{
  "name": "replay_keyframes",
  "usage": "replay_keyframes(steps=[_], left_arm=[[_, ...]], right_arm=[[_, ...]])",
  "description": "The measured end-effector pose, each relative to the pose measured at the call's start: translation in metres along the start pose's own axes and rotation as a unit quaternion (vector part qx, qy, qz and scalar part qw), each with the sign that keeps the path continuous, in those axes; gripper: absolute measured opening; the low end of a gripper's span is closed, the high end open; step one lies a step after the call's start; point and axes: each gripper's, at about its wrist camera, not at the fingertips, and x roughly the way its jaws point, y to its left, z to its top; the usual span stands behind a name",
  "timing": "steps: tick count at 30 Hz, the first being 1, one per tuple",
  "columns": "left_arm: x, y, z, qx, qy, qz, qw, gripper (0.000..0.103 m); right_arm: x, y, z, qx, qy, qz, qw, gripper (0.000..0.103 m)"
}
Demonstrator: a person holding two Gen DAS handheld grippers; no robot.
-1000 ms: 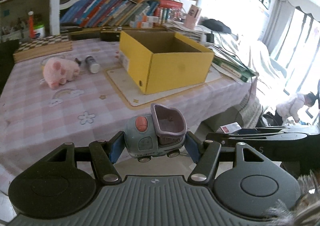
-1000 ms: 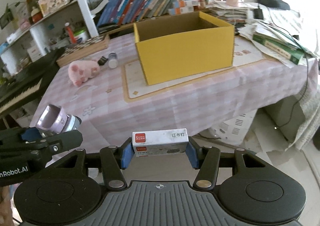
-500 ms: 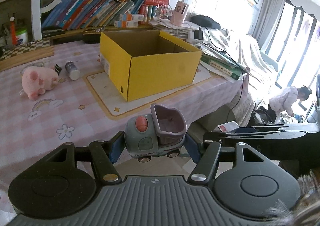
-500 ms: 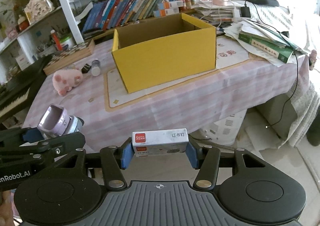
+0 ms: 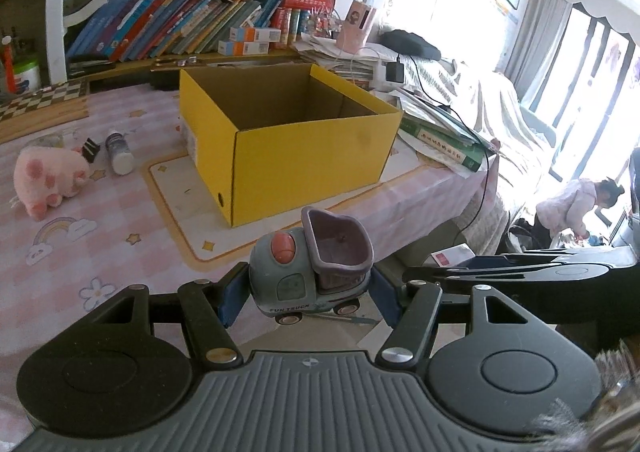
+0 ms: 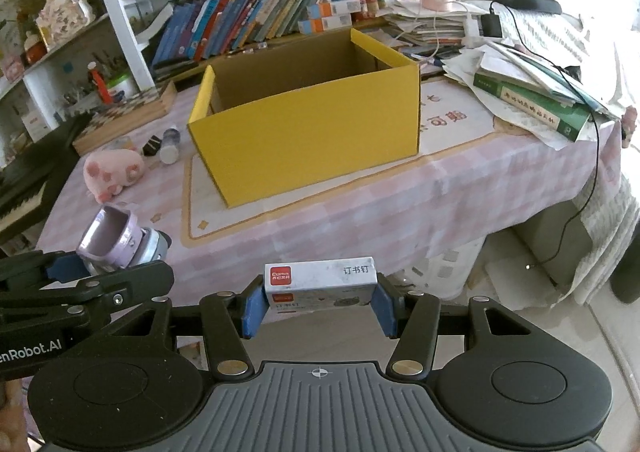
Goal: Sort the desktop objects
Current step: 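Lift and carry the truck and staple box with both tools toward the yellow box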
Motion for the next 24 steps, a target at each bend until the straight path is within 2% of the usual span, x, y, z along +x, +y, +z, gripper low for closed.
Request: replay_keyframes(steps=[7,16,24], left_arm=[[0.020,-0.011,0.013,-0.001,-0.003,0.001,1.0000,0.061],[0.036,-0.032,0.041,0.020,-0.033,0.011,0.9992,0.062],[0.050,-0.041,0.073,0.025,-0.065,0.042,0.9967,0.062]], right_arm=[[0.013,-0.016,0.017,-0.006,0.007,0.001,1.000,0.054],[0.027,-0.041,0.049,-0.011,-0.003,0.016,1.000,0.054],[0.035,-0.055,0.087,-0.038,-0.031,0.042,0.998,0.054]])
